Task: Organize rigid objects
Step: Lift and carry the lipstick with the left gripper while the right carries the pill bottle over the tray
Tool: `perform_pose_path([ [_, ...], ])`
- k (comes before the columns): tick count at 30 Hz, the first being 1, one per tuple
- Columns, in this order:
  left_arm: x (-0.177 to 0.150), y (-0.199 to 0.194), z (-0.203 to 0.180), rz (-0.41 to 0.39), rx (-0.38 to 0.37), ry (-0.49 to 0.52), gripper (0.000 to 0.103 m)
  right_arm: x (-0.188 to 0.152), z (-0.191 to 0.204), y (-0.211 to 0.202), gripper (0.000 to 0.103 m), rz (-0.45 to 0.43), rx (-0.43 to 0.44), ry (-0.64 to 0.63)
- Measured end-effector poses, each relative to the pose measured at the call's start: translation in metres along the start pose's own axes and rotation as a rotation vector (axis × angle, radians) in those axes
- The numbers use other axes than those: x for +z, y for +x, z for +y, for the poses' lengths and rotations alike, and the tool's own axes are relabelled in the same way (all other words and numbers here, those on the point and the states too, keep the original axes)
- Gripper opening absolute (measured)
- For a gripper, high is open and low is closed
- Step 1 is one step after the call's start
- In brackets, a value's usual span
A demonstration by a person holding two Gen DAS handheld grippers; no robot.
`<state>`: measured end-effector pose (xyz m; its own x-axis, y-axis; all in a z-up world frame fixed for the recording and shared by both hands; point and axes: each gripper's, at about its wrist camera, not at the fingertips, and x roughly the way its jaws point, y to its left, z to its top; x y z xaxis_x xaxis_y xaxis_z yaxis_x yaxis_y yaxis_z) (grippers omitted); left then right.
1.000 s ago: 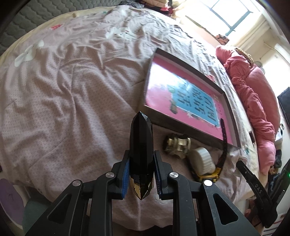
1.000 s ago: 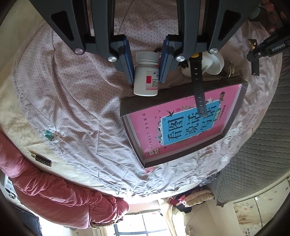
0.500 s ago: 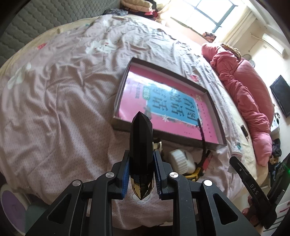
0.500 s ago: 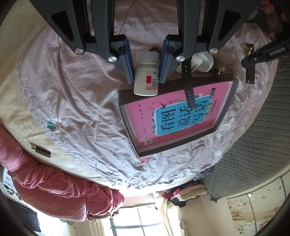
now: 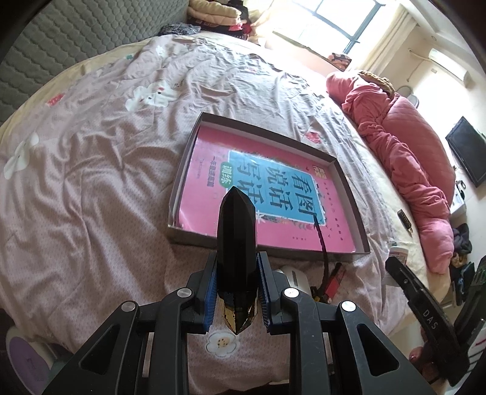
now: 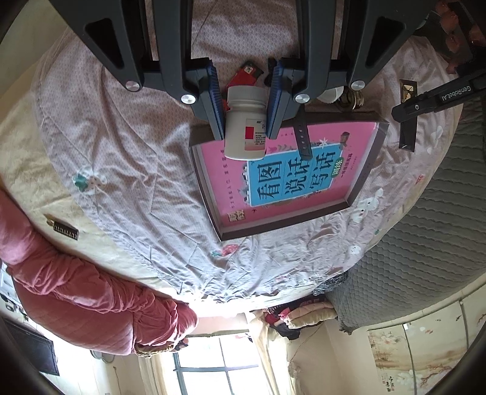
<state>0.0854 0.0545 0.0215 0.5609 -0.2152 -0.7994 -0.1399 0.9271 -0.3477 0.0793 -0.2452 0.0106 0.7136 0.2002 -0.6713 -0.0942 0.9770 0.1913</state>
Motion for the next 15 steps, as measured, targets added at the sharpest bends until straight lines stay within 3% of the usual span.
perform_pose_path([
  [15,0.021,0.013,-0.008,0.002,-0.004,0.023,0.024,0.032,0.012,0.009,0.028,-0.016,-0.007,-0.047],
])
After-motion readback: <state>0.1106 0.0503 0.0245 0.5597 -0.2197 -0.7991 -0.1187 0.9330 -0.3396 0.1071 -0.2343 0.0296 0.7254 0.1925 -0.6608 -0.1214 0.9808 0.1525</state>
